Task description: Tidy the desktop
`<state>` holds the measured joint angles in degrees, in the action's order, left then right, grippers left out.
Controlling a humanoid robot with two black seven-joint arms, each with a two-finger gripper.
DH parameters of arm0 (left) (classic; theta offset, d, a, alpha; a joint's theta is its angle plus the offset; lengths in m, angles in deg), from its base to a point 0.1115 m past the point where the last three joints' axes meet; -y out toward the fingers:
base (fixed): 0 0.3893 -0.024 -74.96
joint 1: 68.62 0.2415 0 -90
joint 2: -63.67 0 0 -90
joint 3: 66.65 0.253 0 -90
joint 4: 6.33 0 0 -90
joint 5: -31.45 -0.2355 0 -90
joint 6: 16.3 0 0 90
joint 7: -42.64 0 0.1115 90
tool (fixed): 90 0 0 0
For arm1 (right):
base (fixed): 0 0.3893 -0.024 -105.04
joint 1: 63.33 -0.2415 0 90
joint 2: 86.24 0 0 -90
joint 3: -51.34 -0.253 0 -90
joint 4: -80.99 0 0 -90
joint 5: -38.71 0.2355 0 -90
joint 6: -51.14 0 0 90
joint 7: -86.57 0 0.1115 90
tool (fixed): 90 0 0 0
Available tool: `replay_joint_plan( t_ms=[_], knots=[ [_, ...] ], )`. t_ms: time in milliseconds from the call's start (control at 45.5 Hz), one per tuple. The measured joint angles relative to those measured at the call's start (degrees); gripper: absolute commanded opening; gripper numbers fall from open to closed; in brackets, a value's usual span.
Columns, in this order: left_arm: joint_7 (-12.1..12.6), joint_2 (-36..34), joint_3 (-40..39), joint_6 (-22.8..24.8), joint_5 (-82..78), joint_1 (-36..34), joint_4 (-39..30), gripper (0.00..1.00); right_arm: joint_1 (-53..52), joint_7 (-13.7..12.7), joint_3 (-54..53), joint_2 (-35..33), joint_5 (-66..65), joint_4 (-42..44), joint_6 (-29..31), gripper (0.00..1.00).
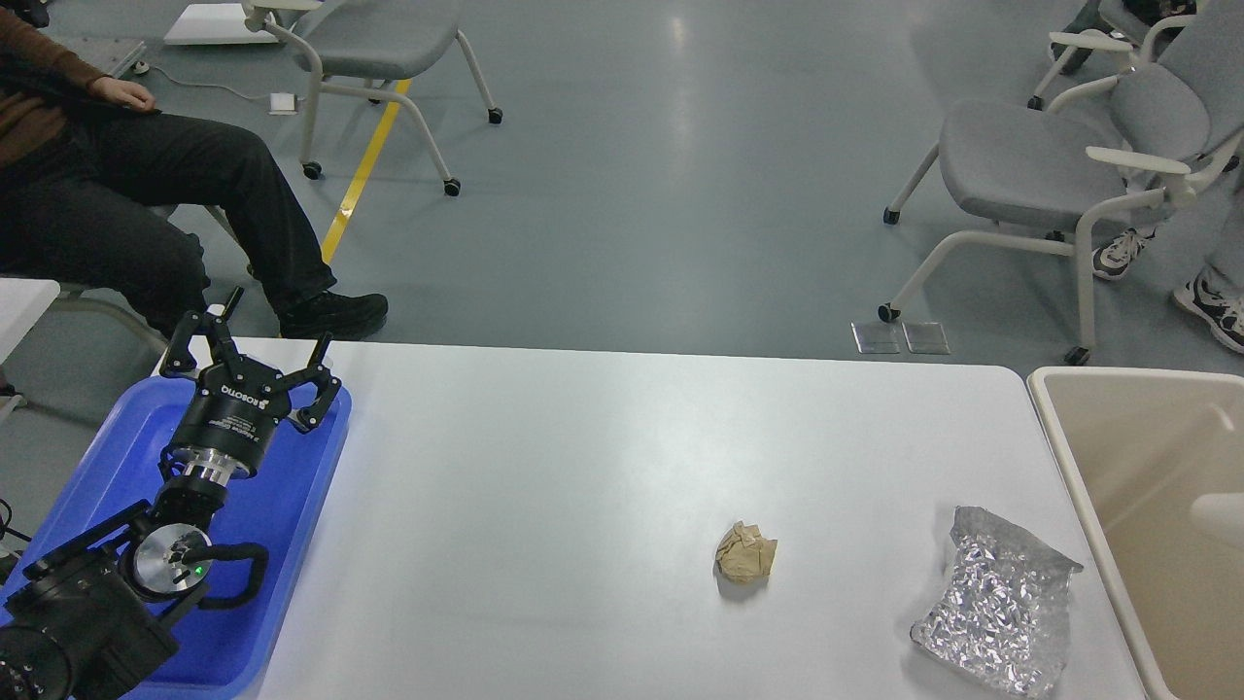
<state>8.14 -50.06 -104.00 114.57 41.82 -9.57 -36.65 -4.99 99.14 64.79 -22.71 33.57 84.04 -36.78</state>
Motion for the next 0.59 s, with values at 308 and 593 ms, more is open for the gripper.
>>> replay_joint_plan(
  t_ms=[308, 593],
  knots=[
    [0.03, 0.0, 0.0, 0.0, 0.0, 0.0, 0.0, 0.98, 0.02, -0.99, -0.19, 1.3, 0.29, 0.09, -1.18, 0.66],
    [-0.01, 0.0, 0.0, 0.0, 0.0, -0.04, 0.0, 0.98, 0.09, -1.1, -0.31, 2.07, 0.62, 0.32, -7.33, 0.98]
  ],
)
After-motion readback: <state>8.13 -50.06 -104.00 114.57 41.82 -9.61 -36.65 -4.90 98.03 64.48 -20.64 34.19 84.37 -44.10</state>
